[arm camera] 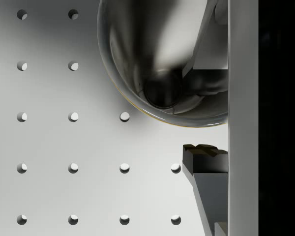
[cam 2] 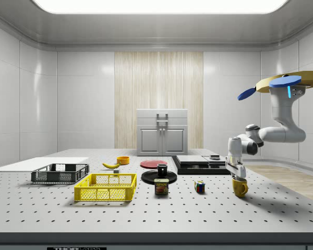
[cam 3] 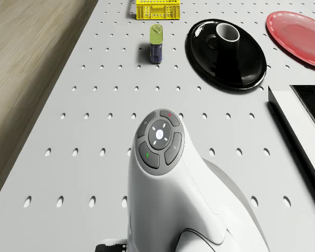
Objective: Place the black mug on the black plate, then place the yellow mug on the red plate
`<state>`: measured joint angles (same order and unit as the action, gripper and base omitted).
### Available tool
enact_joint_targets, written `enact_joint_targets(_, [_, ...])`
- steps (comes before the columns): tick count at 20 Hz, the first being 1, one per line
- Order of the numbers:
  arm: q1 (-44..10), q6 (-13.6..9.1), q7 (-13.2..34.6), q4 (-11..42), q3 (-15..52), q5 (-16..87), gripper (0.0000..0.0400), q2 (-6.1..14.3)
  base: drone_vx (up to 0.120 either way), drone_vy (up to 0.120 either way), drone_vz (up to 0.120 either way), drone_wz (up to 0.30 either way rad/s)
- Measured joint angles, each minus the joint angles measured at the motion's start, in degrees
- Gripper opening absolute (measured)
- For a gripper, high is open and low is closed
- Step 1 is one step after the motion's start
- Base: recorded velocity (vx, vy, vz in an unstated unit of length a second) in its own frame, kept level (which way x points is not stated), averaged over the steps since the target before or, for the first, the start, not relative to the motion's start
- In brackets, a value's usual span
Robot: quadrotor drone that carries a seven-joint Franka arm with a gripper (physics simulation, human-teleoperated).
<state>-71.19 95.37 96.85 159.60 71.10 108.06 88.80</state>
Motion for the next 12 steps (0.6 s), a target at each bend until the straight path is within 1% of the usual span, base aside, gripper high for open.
enact_joint_targets(3, [0.0, -0.1, 0.0, 0.0, 0.0, 0.0, 0.0121, -0.1, 0.000, 0.000, 0.000, 0.000])
enact_joint_targets(7, [0.1, -0.2, 0.0, 0.1, 0.2, -0.2, 0.0114, -0.1, 0.000, 0.000, 0.000, 0.000])
enact_joint_targets(11, [0.5, -1.1, -0.1, 0.7, 2.3, -2.1, 0.0112, -0.1, 0.000, 0.000, 0.000, 0.000])
enact_joint_targets(12, [0.6, -1.4, -0.1, 0.9, 3.0, -2.8, 0.0111, -0.1, 0.000, 0.000, 0.120, 0.000])
